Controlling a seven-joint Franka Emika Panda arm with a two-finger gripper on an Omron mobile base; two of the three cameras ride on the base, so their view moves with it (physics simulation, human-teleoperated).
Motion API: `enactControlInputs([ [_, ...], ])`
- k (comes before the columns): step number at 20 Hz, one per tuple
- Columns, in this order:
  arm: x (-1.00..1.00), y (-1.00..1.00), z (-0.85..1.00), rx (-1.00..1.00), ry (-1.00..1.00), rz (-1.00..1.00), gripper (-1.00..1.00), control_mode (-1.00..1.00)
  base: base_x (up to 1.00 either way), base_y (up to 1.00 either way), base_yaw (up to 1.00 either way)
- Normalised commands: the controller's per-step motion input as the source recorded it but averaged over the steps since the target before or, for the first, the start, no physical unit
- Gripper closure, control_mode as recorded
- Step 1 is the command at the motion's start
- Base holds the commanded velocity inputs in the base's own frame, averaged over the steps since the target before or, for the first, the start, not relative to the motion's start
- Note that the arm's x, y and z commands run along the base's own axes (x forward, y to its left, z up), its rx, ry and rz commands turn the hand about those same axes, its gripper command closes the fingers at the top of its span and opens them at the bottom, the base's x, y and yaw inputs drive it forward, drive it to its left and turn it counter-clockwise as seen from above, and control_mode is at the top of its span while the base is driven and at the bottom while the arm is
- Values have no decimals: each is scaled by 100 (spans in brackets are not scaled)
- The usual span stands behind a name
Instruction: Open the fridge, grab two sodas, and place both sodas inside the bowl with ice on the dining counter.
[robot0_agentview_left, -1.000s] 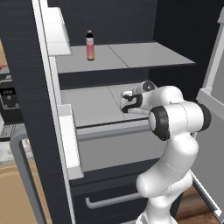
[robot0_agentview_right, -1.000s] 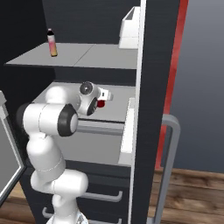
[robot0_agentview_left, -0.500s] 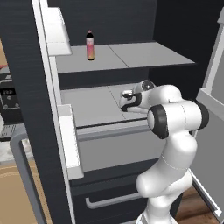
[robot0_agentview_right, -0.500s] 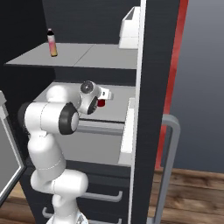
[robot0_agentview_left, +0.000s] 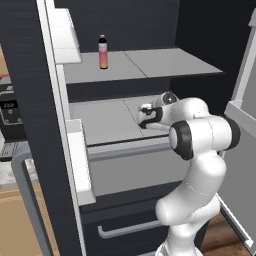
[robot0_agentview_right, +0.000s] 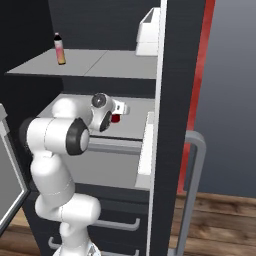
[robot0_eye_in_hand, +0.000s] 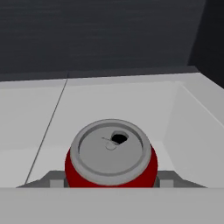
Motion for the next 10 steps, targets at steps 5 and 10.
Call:
enactControlInputs([
  [5,-53,-3,3,0,-2,0,100,-100,0,0,0],
  [10,-53,16,49,0,0,-1,100,-100,0,0,0],
])
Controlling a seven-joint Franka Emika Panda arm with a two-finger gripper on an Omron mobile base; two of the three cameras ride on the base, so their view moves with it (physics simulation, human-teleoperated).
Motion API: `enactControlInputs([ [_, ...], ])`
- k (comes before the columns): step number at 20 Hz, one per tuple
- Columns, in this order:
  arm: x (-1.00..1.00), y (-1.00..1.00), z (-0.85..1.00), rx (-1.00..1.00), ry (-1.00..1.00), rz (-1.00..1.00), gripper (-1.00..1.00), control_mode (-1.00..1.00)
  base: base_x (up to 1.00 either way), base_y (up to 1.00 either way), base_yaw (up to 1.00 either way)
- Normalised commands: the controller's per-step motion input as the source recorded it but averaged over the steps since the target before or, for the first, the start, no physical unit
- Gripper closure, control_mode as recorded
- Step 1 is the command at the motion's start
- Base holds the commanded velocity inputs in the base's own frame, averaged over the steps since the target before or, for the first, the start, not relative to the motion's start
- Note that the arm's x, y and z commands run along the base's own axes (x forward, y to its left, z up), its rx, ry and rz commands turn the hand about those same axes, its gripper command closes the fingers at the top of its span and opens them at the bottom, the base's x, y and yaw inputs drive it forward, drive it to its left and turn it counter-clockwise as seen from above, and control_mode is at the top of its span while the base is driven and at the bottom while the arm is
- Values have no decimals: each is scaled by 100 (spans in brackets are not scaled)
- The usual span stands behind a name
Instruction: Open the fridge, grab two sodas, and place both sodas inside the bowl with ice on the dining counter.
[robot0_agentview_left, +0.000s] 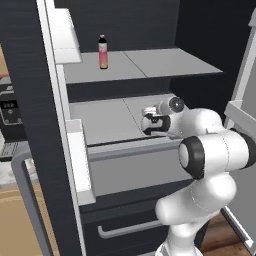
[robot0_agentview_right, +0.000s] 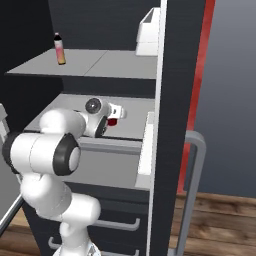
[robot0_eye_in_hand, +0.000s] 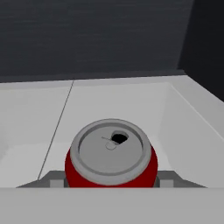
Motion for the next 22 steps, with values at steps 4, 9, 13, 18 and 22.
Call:
enactControlInputs([
  [4,-52,15,73,0,2,0,100,-100,0,0,0],
  [9,-47,37,89,-9,17,-5,100,-100,0,0,0],
  [13,-68,25,60,-10,17,-5,100,-100,0,0,0],
  [18,-100,3,6,-2,1,0,100,-100,0,0,0],
  [22,-100,8,22,0,0,2,100,-100,0,0,0],
])
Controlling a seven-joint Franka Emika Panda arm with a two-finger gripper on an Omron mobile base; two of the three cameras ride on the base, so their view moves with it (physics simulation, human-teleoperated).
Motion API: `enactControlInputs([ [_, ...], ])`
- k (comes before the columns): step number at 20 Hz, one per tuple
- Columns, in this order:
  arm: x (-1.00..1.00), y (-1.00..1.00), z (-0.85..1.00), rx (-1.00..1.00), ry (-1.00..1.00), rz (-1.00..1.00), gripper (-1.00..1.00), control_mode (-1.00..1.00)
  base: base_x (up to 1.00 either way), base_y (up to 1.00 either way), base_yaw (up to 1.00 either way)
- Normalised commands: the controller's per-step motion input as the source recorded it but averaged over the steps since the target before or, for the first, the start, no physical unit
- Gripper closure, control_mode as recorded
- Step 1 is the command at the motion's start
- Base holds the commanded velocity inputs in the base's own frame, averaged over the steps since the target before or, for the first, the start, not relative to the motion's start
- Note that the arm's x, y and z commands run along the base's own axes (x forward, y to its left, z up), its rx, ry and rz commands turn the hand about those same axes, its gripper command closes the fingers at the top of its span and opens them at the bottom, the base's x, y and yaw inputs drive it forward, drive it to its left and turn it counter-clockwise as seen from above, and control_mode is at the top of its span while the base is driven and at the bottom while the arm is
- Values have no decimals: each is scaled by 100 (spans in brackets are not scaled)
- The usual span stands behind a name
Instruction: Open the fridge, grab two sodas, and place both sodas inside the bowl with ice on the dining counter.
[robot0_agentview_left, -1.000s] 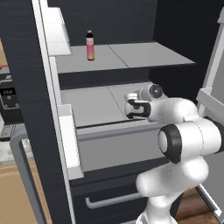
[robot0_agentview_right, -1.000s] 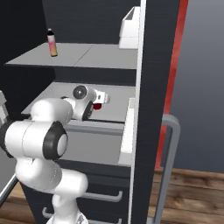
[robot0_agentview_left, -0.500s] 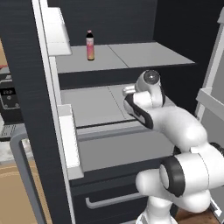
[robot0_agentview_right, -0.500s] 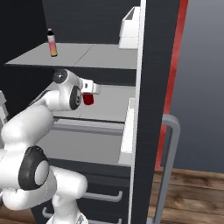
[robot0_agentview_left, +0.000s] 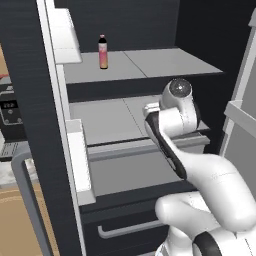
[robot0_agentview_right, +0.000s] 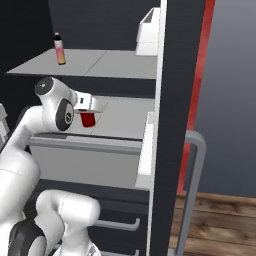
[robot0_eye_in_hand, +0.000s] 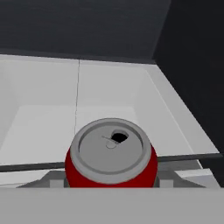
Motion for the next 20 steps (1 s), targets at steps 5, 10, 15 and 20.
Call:
enactControlInputs([
  [5,-100,2,43,0,0,4,100,-100,0,0,0],
  [10,-100,0,46,0,0,7,100,-100,0,0,0],
  [15,-100,0,31,0,0,4,100,-100,0,0,0],
  [20,-79,3,6,-2,0,2,100,-100,0,0,0],
])
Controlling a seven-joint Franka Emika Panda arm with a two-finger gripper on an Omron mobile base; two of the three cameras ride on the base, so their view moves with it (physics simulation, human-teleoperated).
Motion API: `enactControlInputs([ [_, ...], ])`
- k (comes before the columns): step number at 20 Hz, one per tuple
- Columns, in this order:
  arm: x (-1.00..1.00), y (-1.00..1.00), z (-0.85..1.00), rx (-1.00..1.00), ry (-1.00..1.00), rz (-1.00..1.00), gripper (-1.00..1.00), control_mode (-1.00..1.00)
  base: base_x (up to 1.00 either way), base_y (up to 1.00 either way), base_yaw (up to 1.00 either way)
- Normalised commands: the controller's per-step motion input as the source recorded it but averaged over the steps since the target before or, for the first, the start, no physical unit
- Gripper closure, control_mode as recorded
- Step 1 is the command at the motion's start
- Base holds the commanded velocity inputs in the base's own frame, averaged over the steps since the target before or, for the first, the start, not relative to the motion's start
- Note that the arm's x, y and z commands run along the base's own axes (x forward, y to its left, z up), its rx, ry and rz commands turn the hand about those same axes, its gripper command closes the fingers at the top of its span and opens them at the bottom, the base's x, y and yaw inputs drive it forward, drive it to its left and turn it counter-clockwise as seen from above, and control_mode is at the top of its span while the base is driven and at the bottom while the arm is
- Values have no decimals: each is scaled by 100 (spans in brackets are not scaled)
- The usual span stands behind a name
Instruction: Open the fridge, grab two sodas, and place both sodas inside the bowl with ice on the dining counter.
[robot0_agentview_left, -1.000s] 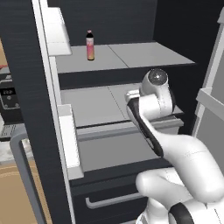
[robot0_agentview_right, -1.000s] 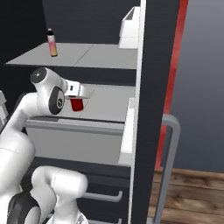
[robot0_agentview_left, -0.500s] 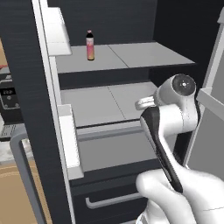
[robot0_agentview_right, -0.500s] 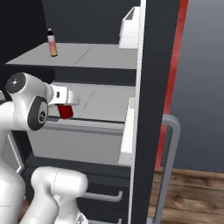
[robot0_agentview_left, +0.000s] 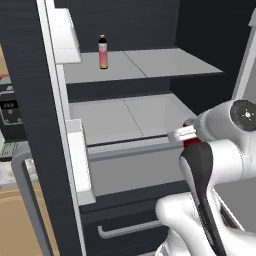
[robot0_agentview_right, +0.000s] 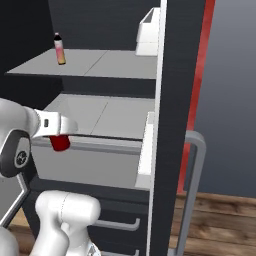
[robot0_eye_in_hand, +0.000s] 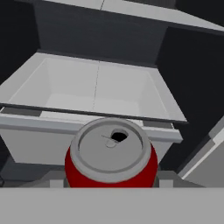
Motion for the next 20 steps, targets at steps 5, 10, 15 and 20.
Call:
enactControlInputs([
  [5,-18,9,-11,-2,0,3,100,-100,0,0,0],
  [10,-17,7,-4,-1,0,1,100,100,-12,0,0],
  [15,0,0,0,0,0,0,100,100,-87,0,-10],
  [20,0,0,0,0,0,0,100,100,-87,0,-29],
])
